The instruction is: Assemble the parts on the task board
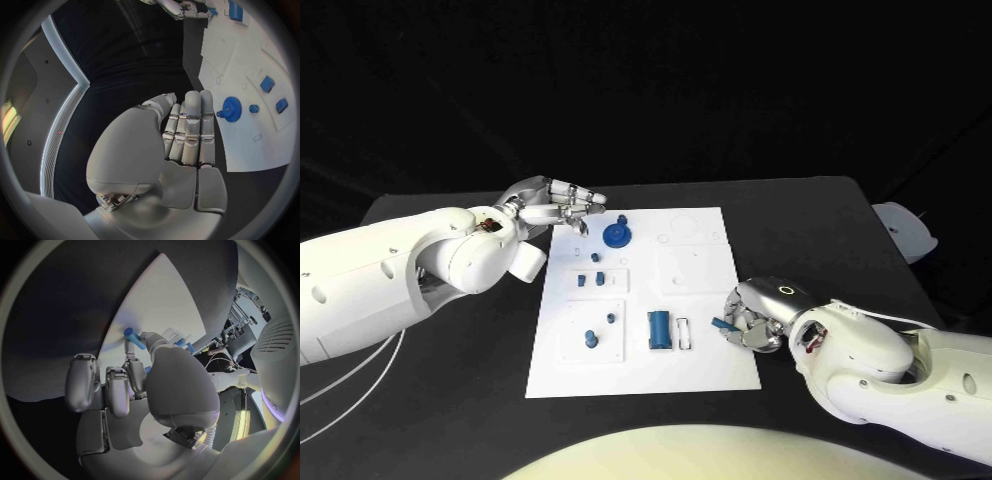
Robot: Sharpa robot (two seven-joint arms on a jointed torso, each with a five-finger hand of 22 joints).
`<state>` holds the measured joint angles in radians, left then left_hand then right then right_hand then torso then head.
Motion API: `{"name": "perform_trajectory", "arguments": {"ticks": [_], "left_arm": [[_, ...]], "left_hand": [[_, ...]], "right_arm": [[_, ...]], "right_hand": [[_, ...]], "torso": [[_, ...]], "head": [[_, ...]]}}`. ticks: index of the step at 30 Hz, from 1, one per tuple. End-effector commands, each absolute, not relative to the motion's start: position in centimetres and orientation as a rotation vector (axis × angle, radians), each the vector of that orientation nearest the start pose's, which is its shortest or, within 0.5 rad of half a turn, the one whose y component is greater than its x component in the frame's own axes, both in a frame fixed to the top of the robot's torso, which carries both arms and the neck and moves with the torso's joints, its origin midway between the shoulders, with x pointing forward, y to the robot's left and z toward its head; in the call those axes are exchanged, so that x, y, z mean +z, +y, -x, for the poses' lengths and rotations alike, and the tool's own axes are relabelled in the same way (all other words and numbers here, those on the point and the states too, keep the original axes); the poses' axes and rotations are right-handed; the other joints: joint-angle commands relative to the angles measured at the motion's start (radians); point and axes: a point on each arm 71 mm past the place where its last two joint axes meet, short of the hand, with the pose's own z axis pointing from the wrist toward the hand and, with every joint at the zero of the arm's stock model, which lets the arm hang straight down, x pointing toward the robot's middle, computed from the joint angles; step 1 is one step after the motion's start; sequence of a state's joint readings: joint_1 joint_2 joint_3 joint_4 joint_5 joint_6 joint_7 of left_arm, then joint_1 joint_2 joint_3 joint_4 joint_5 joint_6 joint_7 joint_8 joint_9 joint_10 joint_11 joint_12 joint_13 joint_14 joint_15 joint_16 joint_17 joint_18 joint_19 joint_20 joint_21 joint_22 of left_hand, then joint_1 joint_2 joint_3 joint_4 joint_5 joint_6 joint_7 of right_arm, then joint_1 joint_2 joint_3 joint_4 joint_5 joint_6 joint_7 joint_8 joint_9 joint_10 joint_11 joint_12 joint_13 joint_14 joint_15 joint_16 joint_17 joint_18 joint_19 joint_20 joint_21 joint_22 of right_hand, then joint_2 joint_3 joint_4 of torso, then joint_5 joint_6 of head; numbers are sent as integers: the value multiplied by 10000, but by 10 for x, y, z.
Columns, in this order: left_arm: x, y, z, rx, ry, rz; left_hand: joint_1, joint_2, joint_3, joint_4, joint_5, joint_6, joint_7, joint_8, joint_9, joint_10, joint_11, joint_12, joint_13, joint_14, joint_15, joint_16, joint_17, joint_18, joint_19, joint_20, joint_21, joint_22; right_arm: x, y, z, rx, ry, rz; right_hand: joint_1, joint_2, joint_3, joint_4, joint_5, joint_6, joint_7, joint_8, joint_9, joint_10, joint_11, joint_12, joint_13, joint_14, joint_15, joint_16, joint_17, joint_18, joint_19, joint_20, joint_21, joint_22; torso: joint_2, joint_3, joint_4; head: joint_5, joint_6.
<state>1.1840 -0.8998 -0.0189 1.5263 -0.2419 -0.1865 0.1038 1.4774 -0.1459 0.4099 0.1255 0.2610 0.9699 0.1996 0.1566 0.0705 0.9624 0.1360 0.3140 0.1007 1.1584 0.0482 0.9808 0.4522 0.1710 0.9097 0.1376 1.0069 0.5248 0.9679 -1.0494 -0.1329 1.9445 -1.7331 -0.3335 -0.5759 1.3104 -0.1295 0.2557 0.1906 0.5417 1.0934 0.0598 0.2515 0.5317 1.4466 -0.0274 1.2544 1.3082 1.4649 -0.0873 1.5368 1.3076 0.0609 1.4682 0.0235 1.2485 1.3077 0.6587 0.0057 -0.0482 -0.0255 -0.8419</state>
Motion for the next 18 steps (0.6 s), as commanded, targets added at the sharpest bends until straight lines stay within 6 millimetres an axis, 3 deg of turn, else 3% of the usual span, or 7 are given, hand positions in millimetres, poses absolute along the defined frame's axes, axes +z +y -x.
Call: {"name": "perform_trajectory", "arguments": {"ticks": [1,18], "left_arm": [[-193,224,-482,-13814,17734,9908],[-193,222,-482,-13862,17783,9884]], "left_hand": [[-104,23,24,60,-10,-77,13,58,6,-79,-17,61,12,-61,12,34,-8,142,24,20,-39,-8],[-104,23,24,60,-10,-77,13,58,6,-79,-17,61,12,-61,12,34,-8,142,24,20,-39,-8]], "right_arm": [[-260,-197,-341,4161,19073,626],[-260,-169,-342,5315,19459,-645]], "right_hand": [[-162,-13,1130,-1028,-72,14,-104,44,81,74,14,47,453,917,15,37,1990,-68,278,19,27,1919],[-359,-65,1225,-985,-153,1,-125,88,170,58,0,-7,414,919,4,41,1999,-60,270,8,-17,1908]], "torso": [[-3,0,0],[10,-2,9]], "head": [[-7,12],[-34,42]]}}
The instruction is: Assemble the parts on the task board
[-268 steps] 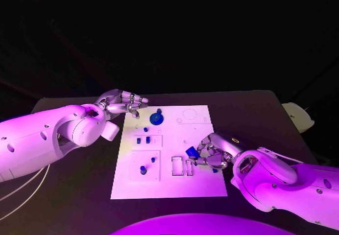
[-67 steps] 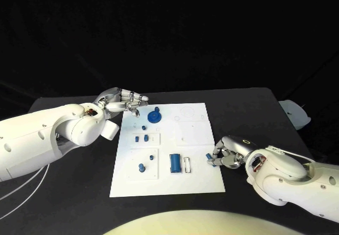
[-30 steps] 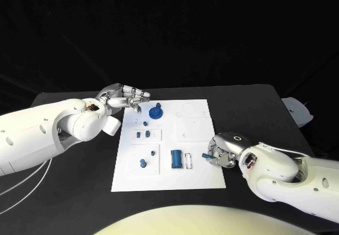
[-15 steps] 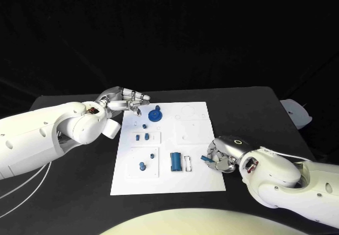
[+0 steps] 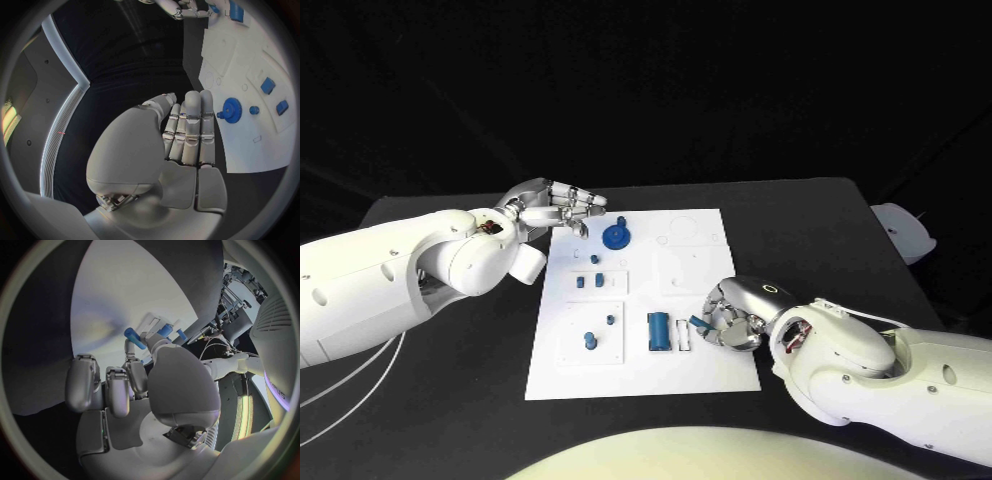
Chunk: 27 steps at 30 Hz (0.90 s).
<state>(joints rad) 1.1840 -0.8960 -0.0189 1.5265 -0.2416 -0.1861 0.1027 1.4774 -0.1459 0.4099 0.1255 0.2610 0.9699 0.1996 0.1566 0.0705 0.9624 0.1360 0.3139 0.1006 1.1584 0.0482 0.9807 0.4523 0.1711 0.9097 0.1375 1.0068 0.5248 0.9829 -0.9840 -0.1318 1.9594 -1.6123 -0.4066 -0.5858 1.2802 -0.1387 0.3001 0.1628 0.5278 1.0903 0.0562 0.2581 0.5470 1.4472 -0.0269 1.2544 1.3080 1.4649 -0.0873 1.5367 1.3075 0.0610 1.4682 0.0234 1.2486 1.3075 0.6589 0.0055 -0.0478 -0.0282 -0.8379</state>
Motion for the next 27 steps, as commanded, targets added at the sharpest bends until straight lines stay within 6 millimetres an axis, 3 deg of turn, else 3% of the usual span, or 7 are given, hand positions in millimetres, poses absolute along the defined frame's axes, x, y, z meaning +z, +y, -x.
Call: {"name": "perform_trajectory", "arguments": {"ticks": [1,14,17,22,27], "left_arm": [[-193,222,-482,-13864,17785,9883],[-193,222,-481,-13871,17803,9880],[-193,222,-482,-13862,17792,9858],[-193,222,-482,-13867,17793,9830],[-193,222,-482,-13864,17791,9824]], "left_hand": [[-104,23,24,60,-10,-77,13,58,6,-79,-16,61,12,-61,12,34,-9,142,25,20,-39,-9],[-94,26,31,55,-9,-83,12,68,5,-91,-18,78,12,-63,10,37,-13,143,27,19,-42,-12],[-94,26,31,55,-9,-83,12,68,5,-91,-18,78,12,-63,10,37,-13,143,27,19,-42,-12],[-94,26,31,55,-9,-83,12,68,5,-91,-18,78,12,-63,10,37,-13,143,27,19,-42,-12],[-94,26,31,55,-9,-83,12,68,5,-91,-18,78,12,-63,10,37,-13,143,27,19,-42,-12]], "right_arm": [[-261,-167,-343,5348,19518,-682],[-270,-156,-343,5443,20176,-612],[-272,-155,-344,5426,20232,-608],[-273,-154,-345,5391,20287,-603],[-274,-153,-346,5410,20304,-584]], "right_hand": [[-89,24,795,-696,-25,29,-91,28,31,53,-8,-7,415,919,2,42,2000,-59,268,7,-28,1907],[-489,-44,844,-527,-136,20,-113,77,149,63,-24,0,414,920,-9,43,2004,-52,262,-4,-68,1897],[-854,-51,793,-282,-215,12,-103,71,177,69,-12,10,418,920,2,42,2003,-49,256,1,-95,1890],[-1423,-52,641,136,-878,35,-97,60,211,87,-2,36,429,920,10,41,2003,-48,256,8,-107,1887],[-1866,-171,352,447,-705,91,-90,66,243,98,9,57,440,916,18,32,1985,-47,255,15,-119,1884]], "torso": [[6,-3,5],[1,2,-8],[-5,1,-14],[-1,5,-9],[-3,3,-11]], "head": [[-8,-3],[15,-33],[13,-20],[6,-15],[-2,-8]]}}
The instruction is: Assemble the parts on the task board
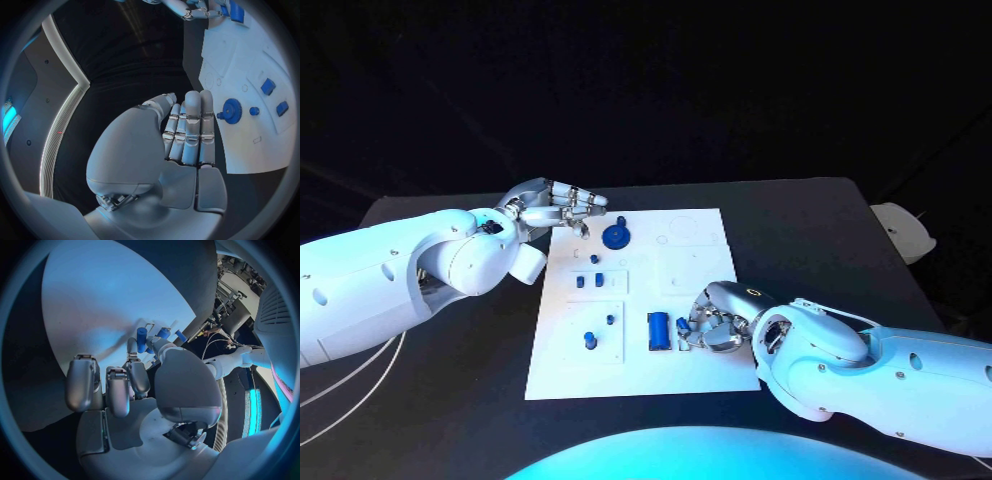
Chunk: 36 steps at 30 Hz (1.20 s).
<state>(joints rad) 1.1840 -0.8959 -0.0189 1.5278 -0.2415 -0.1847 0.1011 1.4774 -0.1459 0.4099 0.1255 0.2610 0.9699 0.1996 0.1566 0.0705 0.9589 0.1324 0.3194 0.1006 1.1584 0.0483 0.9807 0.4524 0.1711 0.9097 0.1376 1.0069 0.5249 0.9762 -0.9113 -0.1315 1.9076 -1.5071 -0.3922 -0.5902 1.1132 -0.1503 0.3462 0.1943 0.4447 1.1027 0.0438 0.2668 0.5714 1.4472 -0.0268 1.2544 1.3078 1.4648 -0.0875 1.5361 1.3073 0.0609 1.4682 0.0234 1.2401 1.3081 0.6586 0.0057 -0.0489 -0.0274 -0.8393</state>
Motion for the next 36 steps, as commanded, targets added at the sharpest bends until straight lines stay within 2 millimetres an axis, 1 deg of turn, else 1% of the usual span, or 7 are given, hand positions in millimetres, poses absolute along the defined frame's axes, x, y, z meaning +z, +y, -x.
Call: {"name": "perform_trajectory", "arguments": {"ticks": [1,3,5,7,14,28,36], "left_arm": [[-193,222,-482,-13863,17791,9824],[-193,222,-482,-13861,17793,9824],[-193,222,-482,-13856,17794,9826],[-193,222,-482,-13849,17798,9830],[-193,223,-482,-13839,17811,9837],[-193,224,-481,-13805,17817,9857],[-193,224,-481,-13775,17862,9877]], "left_hand": [[-94,26,31,55,-9,-83,11,68,6,-55,18,22,12,-63,10,37,-14,143,27,19,-42,-13],[-94,26,31,55,-9,-83,11,68,6,-55,18,22,12,-63,10,37,-14,143,27,19,-42,-13],[-94,26,31,55,-9,-83,11,68,6,-55,18,22,12,-63,10,37,-14,143,27,19,-42,-13],[-94,26,31,55,-9,-83,11,68,6,-55,18,22,12,-63,10,37,-14,143,27,19,-42,-13],[-94,26,31,55,-9,-83,11,68,6,-55,18,22,12,-63,10,37,-14,143,27,19,-42,-13],[-95,27,34,57,-10,-91,13,80,5,-69,19,43,12,-65,11,42,-18,143,29,20,-46,-18],[-95,27,34,57,-10,-91,13,80,5,-69,19,43,12,-65,11,42,-18,143,29,20,-46,-18]], "right_arm": [[-274,-153,-345,5417,20303,-583],[-273,-152,-345,5441,20294,-584],[-273,-151,-345,5470,20284,-584],[-273,-151,-345,5491,20283,-577],[-273,-151,-345,5484,20316,-546],[-271,-149,-340,5601,20439,-401],[-270,-154,-340,5569,20336,-589]], "right_hand": [[-282,-69,-197,193,150,-21,36,-17,7,101,10,63,445,917,21,37,1986,-45,254,16,-39,1877],[-496,-99,-441,351,272,13,33,-7,28,126,11,133,493,917,24,37,1986,-45,254,18,-44,1876],[-647,-108,-723,482,545,31,26,-5,51,134,4,167,519,916,19,34,1981,-43,252,16,-55,1874],[-679,-91,-917,535,628,36,22,-6,68,137,2,187,535,915,13,33,1980,-42,251,11,-60,1873],[-681,-39,-1106,585,635,42,18,-9,84,137,0,198,544,912,9,25,1966,-39,247,7,-78,1869],[-659,53,-1408,671,538,62,7,-9,112,144,-9,230,569,910,3,21,1958,-37,246,2,-89,1867],[-683,120,-1713,802,480,49,7,-30,128,134,-7,224,569,907,3,11,1942,-28,233,1,-148,1854]], "torso": [[1,1,0],[5,3,2],[9,6,4],[9,7,5],[6,-1,4],[8,12,5],[-3,2,-1]], "head": [[-10,6],[-25,8],[-28,4],[-27,-1],[-32,-3],[-3,-54],[-2,-60]]}}
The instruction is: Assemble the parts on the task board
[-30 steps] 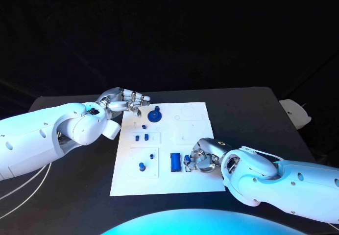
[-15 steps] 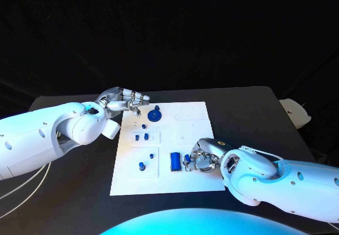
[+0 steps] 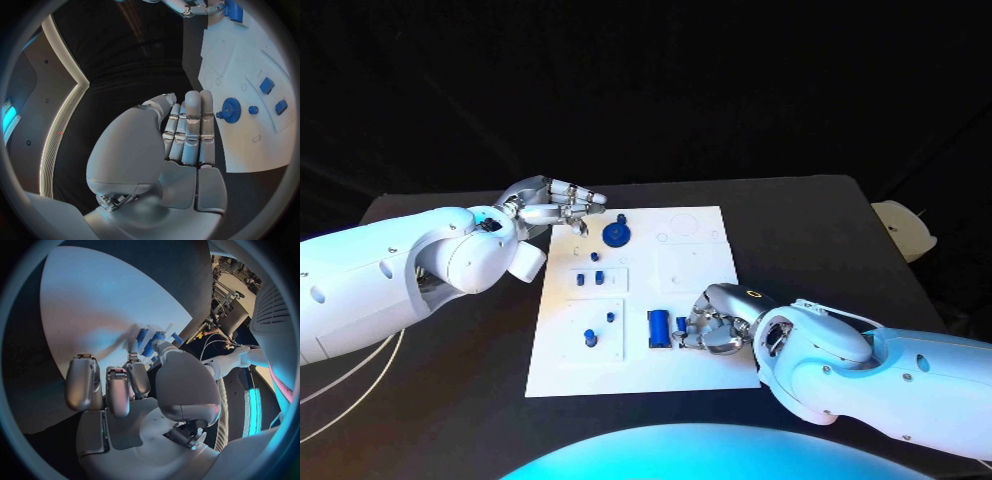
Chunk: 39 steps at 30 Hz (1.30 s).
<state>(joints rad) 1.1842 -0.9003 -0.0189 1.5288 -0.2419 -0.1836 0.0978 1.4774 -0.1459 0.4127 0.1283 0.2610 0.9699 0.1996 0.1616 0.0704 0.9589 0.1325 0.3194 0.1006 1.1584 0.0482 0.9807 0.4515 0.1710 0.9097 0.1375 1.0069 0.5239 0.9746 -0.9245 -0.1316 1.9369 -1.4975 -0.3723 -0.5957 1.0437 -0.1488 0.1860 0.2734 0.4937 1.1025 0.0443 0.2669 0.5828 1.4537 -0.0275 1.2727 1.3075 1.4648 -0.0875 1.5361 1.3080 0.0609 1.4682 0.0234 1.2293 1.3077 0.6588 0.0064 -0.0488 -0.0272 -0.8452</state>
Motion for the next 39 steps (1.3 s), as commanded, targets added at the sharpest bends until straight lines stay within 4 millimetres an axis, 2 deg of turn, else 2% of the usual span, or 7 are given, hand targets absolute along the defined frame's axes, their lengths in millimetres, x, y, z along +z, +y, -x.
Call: {"name": "perform_trajectory", "arguments": {"ticks": [1,23,27,31,35,37,39], "left_arm": [[-193,224,-481,-13772,17865,9879],[-193,225,-482,-13772,17750,9892],[-193,226,-483,-13817,17529,10033],[-193,226,-485,-13875,17325,10220],[-197,227,-487,-13972,17105,10653],[-199,229,-488,-14016,17005,10964],[-202,231,-490,-14037,16829,11351]], "left_hand": [[-95,27,6,29,-10,-91,13,29,6,-69,19,43,12,-65,11,42,-9,144,29,20,-46,-8],[-96,27,6,30,-10,-92,13,30,6,-70,19,45,12,-65,11,42,-9,144,30,20,-46,-8],[-102,30,8,36,-10,-102,16,39,5,-83,21,63,11,-67,12,45,-14,144,32,21,-50,-12],[-113,29,4,44,-12,-103,16,45,5,-85,22,73,12,-68,14,46,-16,143,32,23,-53,-14],[-150,30,-8,74,-16,-105,15,65,6,-77,20,113,16,-79,19,45,-25,140,26,28,-66,-24],[-172,33,-14,93,-17,-107,15,77,7,-68,18,142,20,-90,20,40,-34,139,18,32,-79,-32],[-190,46,-16,112,-16,-104,15,93,8,-48,13,177,26,-97,20,37,-41,139,13,35,-91,-40]], "right_arm": [[-270,-154,-340,5556,20322,-612],[-264,-169,-346,5871,19674,-1254],[-255,-184,-368,7085,19162,-2896],[-249,-193,-385,8467,18775,-4204],[-247,-207,-411,9872,18247,-6430],[-247,-214,-425,10354,17905,-7653],[-250,-221,-439,10755,17510,-8748]], "right_hand": [[8,110,-138,23,-3,50,3,-33,15,67,0,36,568,907,3,13,1938,-28,234,1,-38,1859],[842,404,-530,-215,192,-64,15,-132,44,29,0,-9,547,894,-3,-20,1878,-5,200,-8,-190,1827],[1181,294,-794,-286,178,-390,187,-379,-55,-329,148,-698,86,729,112,-378,1220,208,-178,74,-1587,1510],[1840,506,-794,-549,-230,-733,357,-594,-133,-940,292,-1772,-647,447,236,-1008,208,494,-751,171,-3479,1049],[2733,848,-710,-964,-1102,-1122,587,-730,-132,-3249,517,-5744,-3463,-764,460,-3527,-3070,1162,-2526,393,-8480,-434],[3091,954,-587,-1138,-1425,-1458,735,-905,-218,-3722,643,-6424,-4046,-1480,561,-5082,-4815,1178,-2881,512,-9100,-816],[3346,996,-407,-1259,-1711,-1743,1008,-1117,-433,-4047,841,-7027,-4661,-2342,794,-6877,-6535,1152,-3342,682,-9654,-1255]], "torso": [[-4,-2,-4],[-29,-10,2],[-97,-41,-7],[-171,-80,-22],[-330,-159,-35],[-392,-187,-46],[-488,-254,-96]], "head": [[-1,4],[-1,38],[-8,137],[-13,280],[-26,519],[-23,713],[21,848]]}}
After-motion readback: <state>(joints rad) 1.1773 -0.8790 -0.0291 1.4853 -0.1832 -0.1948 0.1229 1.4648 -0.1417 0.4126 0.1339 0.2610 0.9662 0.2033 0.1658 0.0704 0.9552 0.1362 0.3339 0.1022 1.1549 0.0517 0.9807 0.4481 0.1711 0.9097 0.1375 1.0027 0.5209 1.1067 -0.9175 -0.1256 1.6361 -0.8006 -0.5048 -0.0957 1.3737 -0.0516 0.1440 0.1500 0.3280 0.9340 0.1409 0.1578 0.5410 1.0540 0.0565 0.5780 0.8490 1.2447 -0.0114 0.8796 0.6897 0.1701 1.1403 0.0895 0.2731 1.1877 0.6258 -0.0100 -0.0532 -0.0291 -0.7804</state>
